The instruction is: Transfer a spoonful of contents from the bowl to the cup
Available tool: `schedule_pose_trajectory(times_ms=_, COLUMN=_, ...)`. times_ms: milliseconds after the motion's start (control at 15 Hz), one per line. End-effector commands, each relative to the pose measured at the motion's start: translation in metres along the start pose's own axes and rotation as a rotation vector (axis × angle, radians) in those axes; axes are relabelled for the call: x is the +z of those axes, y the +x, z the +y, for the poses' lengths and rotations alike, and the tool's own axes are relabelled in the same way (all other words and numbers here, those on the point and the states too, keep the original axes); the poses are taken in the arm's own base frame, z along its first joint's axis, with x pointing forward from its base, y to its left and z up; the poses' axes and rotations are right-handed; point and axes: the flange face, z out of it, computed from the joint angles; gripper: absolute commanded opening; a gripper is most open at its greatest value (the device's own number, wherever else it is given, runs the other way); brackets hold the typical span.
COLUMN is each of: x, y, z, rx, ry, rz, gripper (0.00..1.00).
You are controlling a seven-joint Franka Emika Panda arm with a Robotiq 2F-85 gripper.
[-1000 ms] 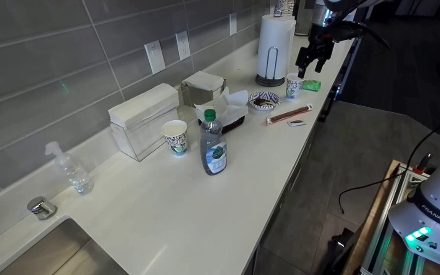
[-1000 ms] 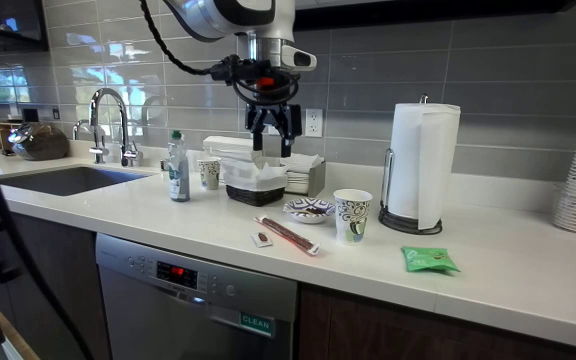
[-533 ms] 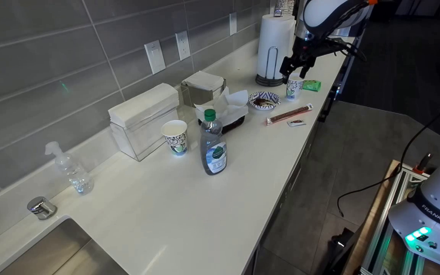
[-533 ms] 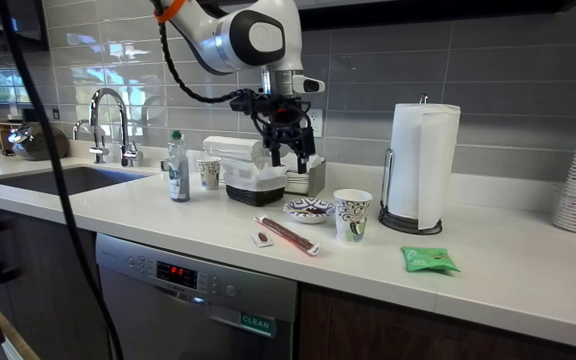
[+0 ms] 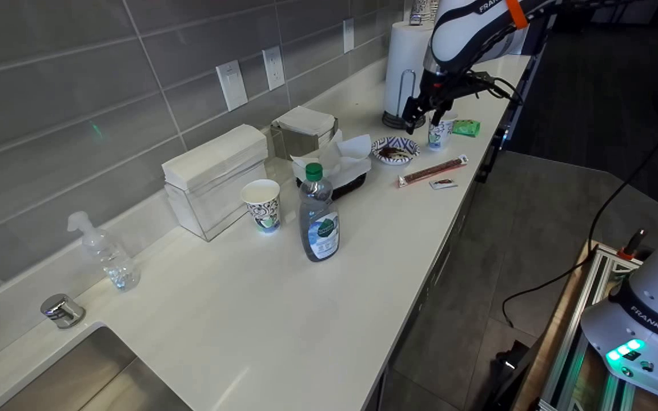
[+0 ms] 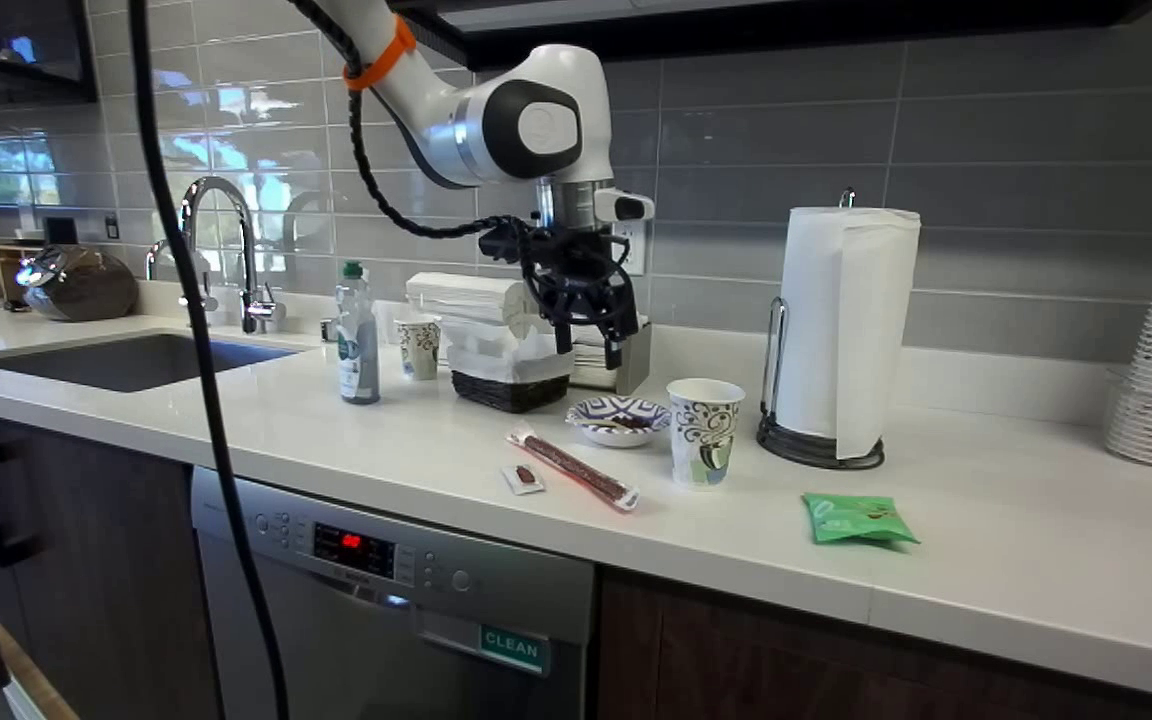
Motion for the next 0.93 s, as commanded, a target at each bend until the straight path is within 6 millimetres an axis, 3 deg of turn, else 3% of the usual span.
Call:
schedule_pose_trajectory(times_ms=0, x=0.005, y=0.002, z=0.000, rx=0.000, ry=-0.002, rz=-0.004, gripper=1.00)
schedule_pose_trajectory(times_ms=200, x=0.017, y=0.006, z=0.000, rx=0.000, ry=-0.006, rz=-0.015, gripper=1.00)
schedule_pose_trajectory(times_ms=400, x=0.016, y=0.008, z=0.000, rx=0.000, ry=-0.006, rz=-0.011, gripper=1.00)
schedule_pose_trajectory(times_ms=867, x=0.041, y=0.031, z=0.005, rx=0.024, ry=0.010, rz=0.012, gripper=1.00)
